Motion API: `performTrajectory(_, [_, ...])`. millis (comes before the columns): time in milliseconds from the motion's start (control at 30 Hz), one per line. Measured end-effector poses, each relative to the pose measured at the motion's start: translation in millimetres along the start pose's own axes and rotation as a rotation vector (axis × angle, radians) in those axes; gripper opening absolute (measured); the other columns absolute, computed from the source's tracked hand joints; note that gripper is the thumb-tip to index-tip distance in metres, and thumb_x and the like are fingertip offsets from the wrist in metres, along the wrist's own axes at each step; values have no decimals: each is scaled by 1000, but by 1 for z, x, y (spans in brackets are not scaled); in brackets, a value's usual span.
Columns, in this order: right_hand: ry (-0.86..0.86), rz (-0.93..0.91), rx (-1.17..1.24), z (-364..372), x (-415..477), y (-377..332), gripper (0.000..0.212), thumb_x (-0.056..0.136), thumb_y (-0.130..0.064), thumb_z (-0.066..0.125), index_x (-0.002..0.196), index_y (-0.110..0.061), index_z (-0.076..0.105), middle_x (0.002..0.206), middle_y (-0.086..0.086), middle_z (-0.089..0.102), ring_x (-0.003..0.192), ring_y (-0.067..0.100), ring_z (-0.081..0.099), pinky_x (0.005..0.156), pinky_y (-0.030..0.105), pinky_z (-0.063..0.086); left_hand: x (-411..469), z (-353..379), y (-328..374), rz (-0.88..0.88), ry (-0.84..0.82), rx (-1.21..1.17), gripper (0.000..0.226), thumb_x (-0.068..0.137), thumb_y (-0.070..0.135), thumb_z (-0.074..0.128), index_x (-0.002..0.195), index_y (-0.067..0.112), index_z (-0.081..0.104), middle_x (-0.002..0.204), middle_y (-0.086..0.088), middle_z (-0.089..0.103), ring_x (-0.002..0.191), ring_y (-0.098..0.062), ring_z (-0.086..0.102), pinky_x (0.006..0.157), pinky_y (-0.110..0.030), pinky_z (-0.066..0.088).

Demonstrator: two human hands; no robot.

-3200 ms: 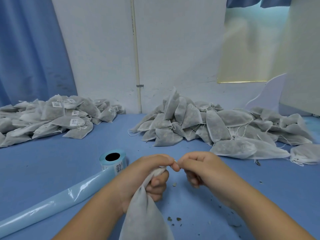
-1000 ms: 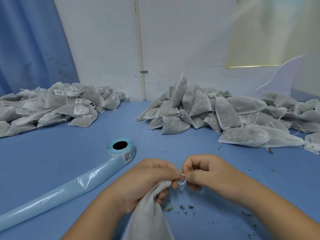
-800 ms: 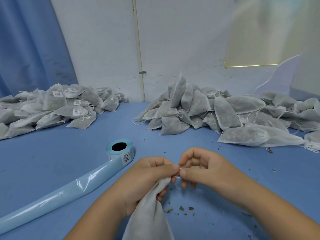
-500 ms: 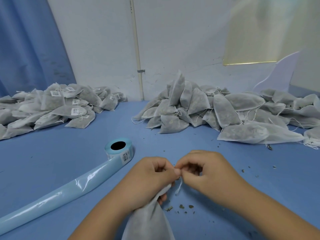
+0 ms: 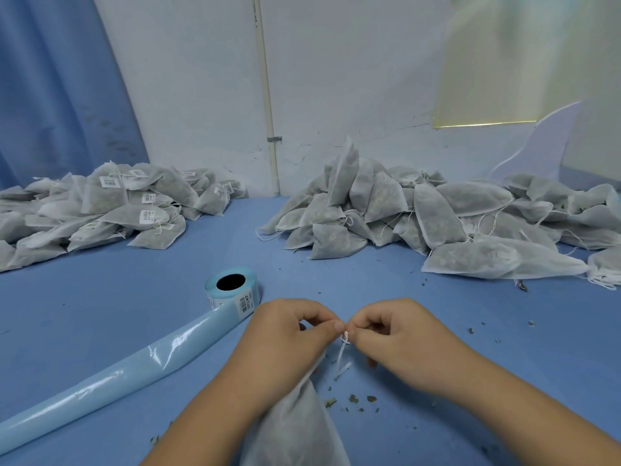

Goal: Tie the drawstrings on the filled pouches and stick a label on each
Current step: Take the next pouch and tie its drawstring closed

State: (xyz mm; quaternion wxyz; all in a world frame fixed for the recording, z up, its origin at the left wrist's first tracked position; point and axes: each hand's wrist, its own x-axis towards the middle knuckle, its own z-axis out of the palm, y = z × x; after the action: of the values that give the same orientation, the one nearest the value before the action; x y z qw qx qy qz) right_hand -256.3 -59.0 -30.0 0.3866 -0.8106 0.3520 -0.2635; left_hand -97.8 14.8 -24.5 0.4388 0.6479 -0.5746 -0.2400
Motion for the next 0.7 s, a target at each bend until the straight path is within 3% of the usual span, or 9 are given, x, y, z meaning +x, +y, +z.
performTrajectory(100, [36,-1,14,0,0,1,15,86,-23,65,71,-21,70,53,-11,55,52,5,50,54,18,43,1,0,1,-24,4,-36,22,85,31,68,64,37,70,50,20,58,46,-2,50,53,-17,42])
performTrajectory(267, [71,-46,121,1,-2,-3,13,81,-28,67,70,-24,72,58,0,60,54,9,48,56,29,45,3,-4,2,-189,-137,-292,28,76,43,66,61,19,67,53,3,51,58,-19,43,63,-34,35])
performTrajectory(333, [93,-69,123,3,-3,-4,13,81,-26,67,69,-27,72,55,-6,58,53,8,47,55,28,43,3,-6,2,-249,-193,-388,30,76,41,67,60,16,64,51,2,46,54,-17,40,59,-30,34])
performTrajectory(433, [182,-130,69,5,-5,-7,14,78,-19,69,67,-26,68,52,-13,53,48,2,43,50,15,37,2,-4,4,-310,-218,-505,34,88,28,66,57,15,63,48,4,47,45,-10,41,47,-21,34])
performTrajectory(533, [312,-216,-36,7,-6,-8,20,73,-11,74,64,-25,63,63,-10,56,52,5,47,52,13,38,1,-2,6,-336,-201,-578,36,90,25,64,55,16,64,46,4,47,42,-8,41,42,-18,34])
performTrajectory(700, [326,-287,-158,11,-10,-11,18,71,-23,68,62,-35,58,64,-9,55,60,8,53,56,12,39,0,1,7,-316,-152,-616,34,89,24,65,56,13,60,47,4,47,43,-8,43,42,-18,36])
